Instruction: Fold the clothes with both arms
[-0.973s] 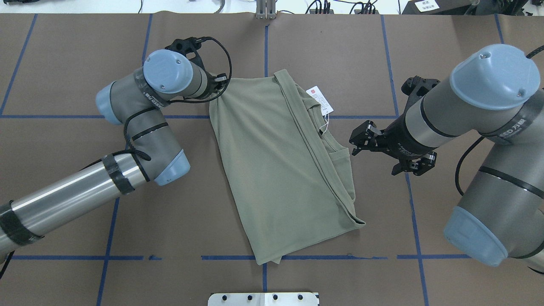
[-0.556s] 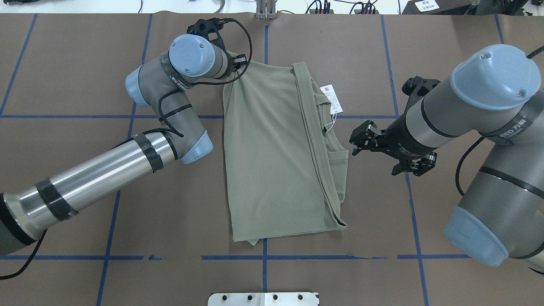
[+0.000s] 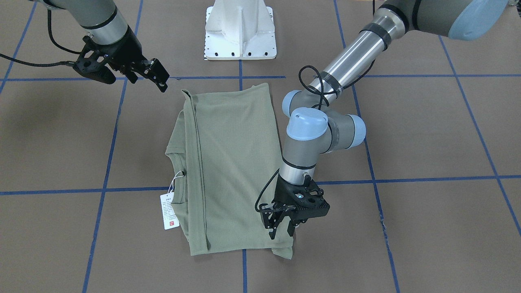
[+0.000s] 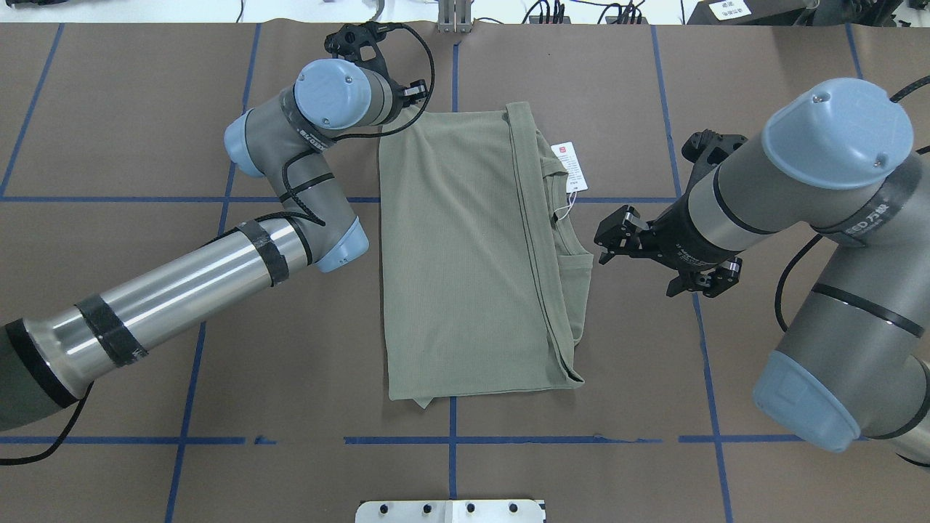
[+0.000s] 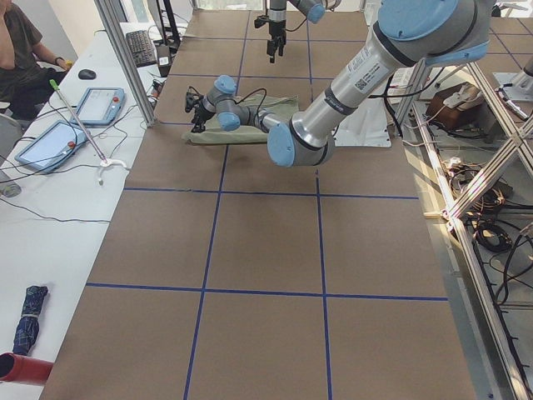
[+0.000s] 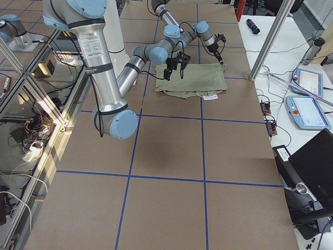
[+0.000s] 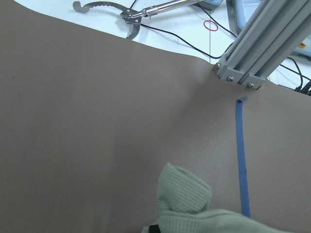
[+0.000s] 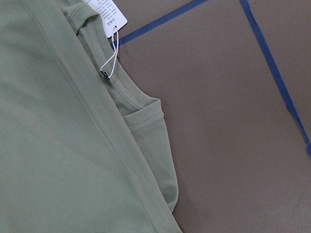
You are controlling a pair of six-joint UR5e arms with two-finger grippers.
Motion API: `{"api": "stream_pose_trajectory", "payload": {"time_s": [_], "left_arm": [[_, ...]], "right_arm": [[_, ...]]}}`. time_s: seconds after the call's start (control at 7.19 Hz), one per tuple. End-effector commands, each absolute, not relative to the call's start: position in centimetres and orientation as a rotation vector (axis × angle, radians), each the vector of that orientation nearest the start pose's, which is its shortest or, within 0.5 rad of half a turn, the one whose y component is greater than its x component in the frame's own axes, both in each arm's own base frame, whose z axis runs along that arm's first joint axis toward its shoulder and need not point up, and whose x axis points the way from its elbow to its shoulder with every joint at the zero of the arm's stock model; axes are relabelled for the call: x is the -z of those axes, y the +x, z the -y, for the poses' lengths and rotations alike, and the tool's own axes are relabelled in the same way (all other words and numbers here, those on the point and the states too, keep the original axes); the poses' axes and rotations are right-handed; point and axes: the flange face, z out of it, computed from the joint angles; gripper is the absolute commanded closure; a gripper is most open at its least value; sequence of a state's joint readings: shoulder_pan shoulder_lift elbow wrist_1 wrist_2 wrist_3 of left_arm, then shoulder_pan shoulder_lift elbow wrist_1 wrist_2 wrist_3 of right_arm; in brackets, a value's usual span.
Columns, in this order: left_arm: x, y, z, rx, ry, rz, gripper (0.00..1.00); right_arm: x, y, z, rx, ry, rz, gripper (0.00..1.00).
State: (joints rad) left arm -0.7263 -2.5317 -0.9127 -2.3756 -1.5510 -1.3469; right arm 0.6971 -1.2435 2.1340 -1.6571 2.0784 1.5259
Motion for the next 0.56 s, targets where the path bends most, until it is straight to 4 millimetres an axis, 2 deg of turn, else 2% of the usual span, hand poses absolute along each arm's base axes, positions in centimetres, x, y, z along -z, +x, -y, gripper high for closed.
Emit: {"api": "stream_pose_trajectory", "payload": {"time_s": [0.0, 0.14, 0.28, 0.42], "left_arm": [[-24.6, 51.3, 69.8, 0.394, 0.545, -0.962, 0.0], [-26.3, 49.6, 69.9, 0.319, 0.457, -0.974, 0.0], [-27.4, 48.0, 67.5, 0.264, 0.406, -0.973, 0.0], [-28.1, 44.9, 64.1, 0.226, 0.4, -0.962, 0.0]], "right_arm": [[-25.3, -35.3, 40.7, -0.335, -0.098, 0.917, 0.0], [-25.2, -36.2, 41.6, -0.309, -0.06, 0.903, 0.0], [-25.4, -37.7, 41.9, -0.25, -0.008, 0.879, 0.0], [-25.9, -40.1, 41.8, -0.207, 0.01, 0.85, 0.0]]}}
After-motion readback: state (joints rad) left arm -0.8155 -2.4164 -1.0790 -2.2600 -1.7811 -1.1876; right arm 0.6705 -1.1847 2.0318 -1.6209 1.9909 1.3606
